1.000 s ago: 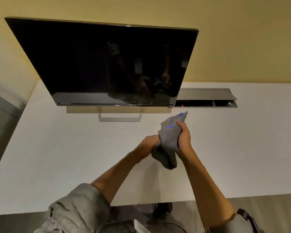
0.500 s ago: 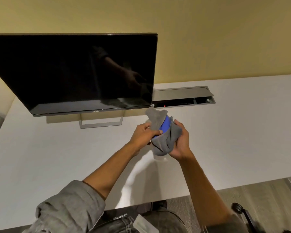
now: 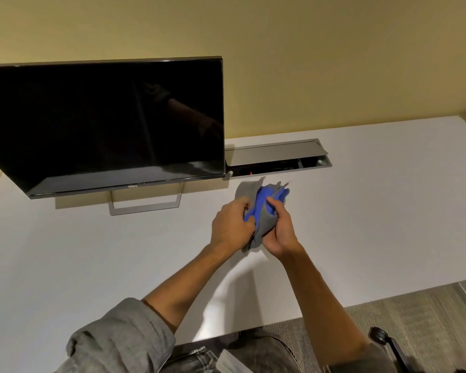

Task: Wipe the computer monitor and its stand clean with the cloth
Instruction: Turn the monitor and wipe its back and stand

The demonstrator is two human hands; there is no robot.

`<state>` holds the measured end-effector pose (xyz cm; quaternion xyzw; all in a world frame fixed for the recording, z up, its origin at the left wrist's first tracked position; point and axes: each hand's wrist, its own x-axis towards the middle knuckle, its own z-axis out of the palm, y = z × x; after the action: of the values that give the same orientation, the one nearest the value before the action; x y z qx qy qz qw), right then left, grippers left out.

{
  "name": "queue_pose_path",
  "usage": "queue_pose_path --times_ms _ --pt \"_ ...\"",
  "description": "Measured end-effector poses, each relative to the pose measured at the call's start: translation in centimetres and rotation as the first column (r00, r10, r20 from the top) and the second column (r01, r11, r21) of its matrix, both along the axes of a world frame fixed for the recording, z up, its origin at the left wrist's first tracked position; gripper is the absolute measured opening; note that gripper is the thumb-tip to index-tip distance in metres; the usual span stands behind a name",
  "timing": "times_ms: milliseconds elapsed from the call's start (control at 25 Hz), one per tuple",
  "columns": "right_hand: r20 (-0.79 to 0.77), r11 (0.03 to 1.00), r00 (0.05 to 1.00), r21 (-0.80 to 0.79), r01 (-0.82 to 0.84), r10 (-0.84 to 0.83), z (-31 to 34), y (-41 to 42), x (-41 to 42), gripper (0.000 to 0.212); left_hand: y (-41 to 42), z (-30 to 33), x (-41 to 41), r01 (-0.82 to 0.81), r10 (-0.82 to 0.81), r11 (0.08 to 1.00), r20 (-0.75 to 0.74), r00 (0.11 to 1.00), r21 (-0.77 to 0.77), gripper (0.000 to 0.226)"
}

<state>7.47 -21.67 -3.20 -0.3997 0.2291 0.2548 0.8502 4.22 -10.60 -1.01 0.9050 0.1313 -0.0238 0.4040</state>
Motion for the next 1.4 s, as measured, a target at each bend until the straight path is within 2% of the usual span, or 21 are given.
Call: queue_pose_path --times_ms 80,120,200,240,280,360,440,480,520,560,680,760,800,880,960,1040,1080,1200,1280,1400 --pt "-0.028 0.998 0.998 -0.027 -0.057 0.056 0.2 -0.5 0.1 0.032 -1.7 0.5 0.2 0.054 -0.052 0.995 0.026 0.998 -0.085 0.015" --pt "-0.046 0.993 0.995 -0.065 -0.096 0.094 0.3 -0.7 0.2 0.029 -2.4 0.6 0.1 0.066 -0.071 0.982 -0.019 0.997 -0.177 0.021" --pt "-0.037 0.961 0.994 -0.252 -0.112 0.106 0.5 -1.5 0.5 0.026 -3.1 0.4 0.0 0.044 -0.099 0.930 -0.134 0.986 -0.365 0.029" --pt "0.024 0.903 0.994 -0.420 -0.091 0.111 0.3 -2.0 0.7 0.023 -3.1 0.2 -0.1 0.026 -0.100 0.906 -0.156 0.983 -0.421 0.031" --pt "0.103 0.789 0.983 -0.611 -0.060 0.155 0.0 -2.5 0.9 0.020 -2.9 -0.1 -0.2 0.016 -0.097 0.895 -0.160 0.982 -0.446 0.030" --pt "0.208 0.413 0.910 -0.910 0.046 0.358 -1.0 -3.7 1.2 0.025 -2.1 -0.3 -0.4 0.002 -0.076 0.900 -0.152 0.985 -0.436 0.027" --pt "0.147 -0.009 0.807 -0.983 0.185 0.572 -2.8 -5.1 1.3 0.044 -1.3 -0.3 -0.4 -0.044 -0.017 0.913 -0.146 0.989 -0.405 0.023" --pt "0.068 -0.174 0.757 -0.956 0.236 0.649 -4.1 -5.8 1.3 0.054 -0.8 -0.1 -0.3 -0.066 0.011 0.915 -0.139 0.990 -0.399 0.021" --pt "-0.031 -0.290 0.716 -0.926 0.243 0.697 -5.3 -6.4 1.0 0.061 -0.4 0.1 -0.1 -0.073 0.026 0.917 -0.124 0.992 -0.392 0.020" --pt "-0.135 -0.358 0.678 -0.912 0.199 0.722 -6.5 -6.7 0.4 0.065 0.0 0.4 0.1 -0.069 0.032 0.922 -0.102 0.994 -0.382 0.019" --pt "-0.384 -0.451 0.568 -0.892 -0.024 0.728 -8.5 -6.8 -1.9 0.072 1.6 2.0 0.6 -0.031 0.032 0.942 -0.004 0.999 -0.334 0.019" --pt "-0.369 -0.419 0.578 -0.906 -0.050 0.728 -7.6 -5.9 -2.4 0.078 3.0 3.3 1.0 0.000 0.024 0.959 0.084 0.996 -0.283 0.019" --pt "-0.283 -0.338 0.616 -0.941 -0.028 0.735 -6.4 -5.0 -2.1 0.080 3.9 4.1 1.3 0.014 0.018 0.971 0.132 0.991 -0.238 0.020" --pt "-0.059 -0.081 0.680 -0.997 0.002 0.731 -2.9 -2.7 -0.9 0.079 5.7 6.2 2.1 0.025 0.003 0.994 0.250 0.968 -0.109 0.022" --pt "0.125 0.178 0.691 -0.984 -0.004 0.712 1.4 0.0 0.8 0.074 7.5 8.7 3.0 0.005 -0.027 0.998 0.388 0.921 0.057 0.027" --pt "0.278 0.377 0.684 -0.926 0.003 0.675 5.6 2.8 2.3 0.068 9.2 11.3 4.1 -0.021 -0.095 0.975 0.496 0.863 0.223 0.032" --pt "0.343 0.446 0.676 -0.894 0.023 0.652 7.5 4.1 3.1 0.066 10.1 12.6 4.8 -0.033 -0.135 0.955 0.535 0.834 0.293 0.035" --pt "0.435 0.528 0.656 -0.847 0.065 0.617 11.4 7.6 5.6 0.071 12.6 15.2 7.0 -0.118 -0.241 0.870 0.622 0.745 0.478 0.043" --pt "0.442 0.541 0.656 -0.839 0.061 0.612 13.2 9.5 7.0 0.078 14.2 16.0 8.2 -0.178 -0.331 0.760 0.608 0.722 0.625 0.051" --pt "0.423 0.525 0.646 -0.850 0.040 0.636 14.7 11.5 8.5 0.080 16.3 16.8 10.0 -0.129 -0.362 0.562 0.383 0.850 0.817 0.076"
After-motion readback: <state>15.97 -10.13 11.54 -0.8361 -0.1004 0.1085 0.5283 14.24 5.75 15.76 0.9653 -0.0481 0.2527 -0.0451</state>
